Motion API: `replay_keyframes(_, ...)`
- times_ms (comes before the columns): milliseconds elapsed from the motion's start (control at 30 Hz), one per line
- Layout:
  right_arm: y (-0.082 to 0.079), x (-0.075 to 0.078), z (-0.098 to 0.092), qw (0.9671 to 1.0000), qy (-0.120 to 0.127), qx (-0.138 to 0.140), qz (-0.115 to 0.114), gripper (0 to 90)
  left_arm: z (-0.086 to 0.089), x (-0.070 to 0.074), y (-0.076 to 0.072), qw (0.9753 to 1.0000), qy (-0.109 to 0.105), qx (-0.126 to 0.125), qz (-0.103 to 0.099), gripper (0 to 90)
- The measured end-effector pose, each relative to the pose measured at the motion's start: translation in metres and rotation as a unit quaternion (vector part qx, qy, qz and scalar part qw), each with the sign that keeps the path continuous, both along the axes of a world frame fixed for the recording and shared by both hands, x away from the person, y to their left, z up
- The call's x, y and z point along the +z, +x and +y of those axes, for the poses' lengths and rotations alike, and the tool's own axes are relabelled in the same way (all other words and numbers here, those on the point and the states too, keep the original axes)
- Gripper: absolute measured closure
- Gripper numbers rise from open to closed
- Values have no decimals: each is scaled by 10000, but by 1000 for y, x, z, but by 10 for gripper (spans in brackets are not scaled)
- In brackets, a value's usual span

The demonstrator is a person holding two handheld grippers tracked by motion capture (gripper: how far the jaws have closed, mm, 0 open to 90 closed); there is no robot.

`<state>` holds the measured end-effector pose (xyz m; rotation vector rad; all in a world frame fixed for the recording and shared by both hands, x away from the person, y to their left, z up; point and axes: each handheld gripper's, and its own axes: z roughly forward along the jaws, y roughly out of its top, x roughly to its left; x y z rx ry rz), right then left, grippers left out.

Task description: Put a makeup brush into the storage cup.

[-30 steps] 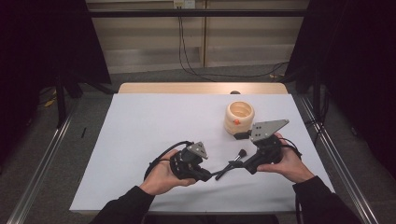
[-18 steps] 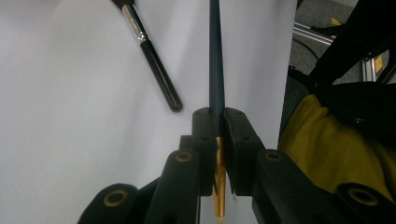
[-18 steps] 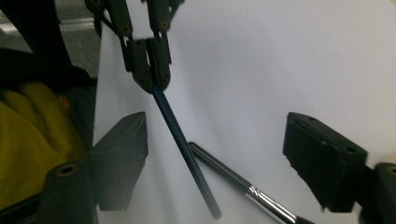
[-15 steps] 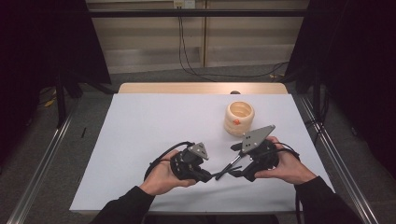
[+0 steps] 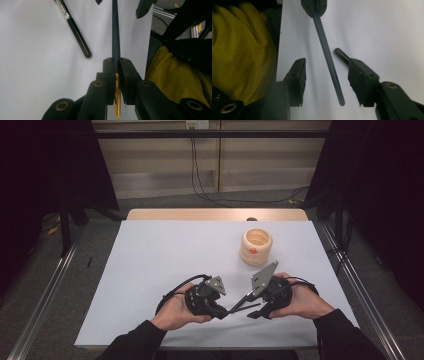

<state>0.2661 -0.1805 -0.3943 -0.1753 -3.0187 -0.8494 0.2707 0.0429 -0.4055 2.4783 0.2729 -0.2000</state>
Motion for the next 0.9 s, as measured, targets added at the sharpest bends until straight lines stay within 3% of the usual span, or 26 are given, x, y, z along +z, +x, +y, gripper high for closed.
replay_keyframes(300,0,-9,5,9997,-210,122,73,596,-4,-3,-3,9999,72,-121,59,836)
replay_keyframes(333,0,-10,5,9994,-234,71,231,601,-4,-4,-3,9999,49,-109,115,836)
replay_keyframes(500,5,-15,8,9986,-226,197,435,698,-6,-5,-4,9998,100,-61,129,836)
replay_keyframes(567,4,-14,8,9980,-301,79,543,704,-6,-4,-4,9998,98,-109,125,836)
replay_keyframes(633,6,-16,9,9984,-205,228,480,729,-6,-5,-4,9998,100,-122,140,836)
replay_keyframes(900,4,-18,12,9971,-341,260,631,788,-7,-5,-3,9994,123,-249,197,836)
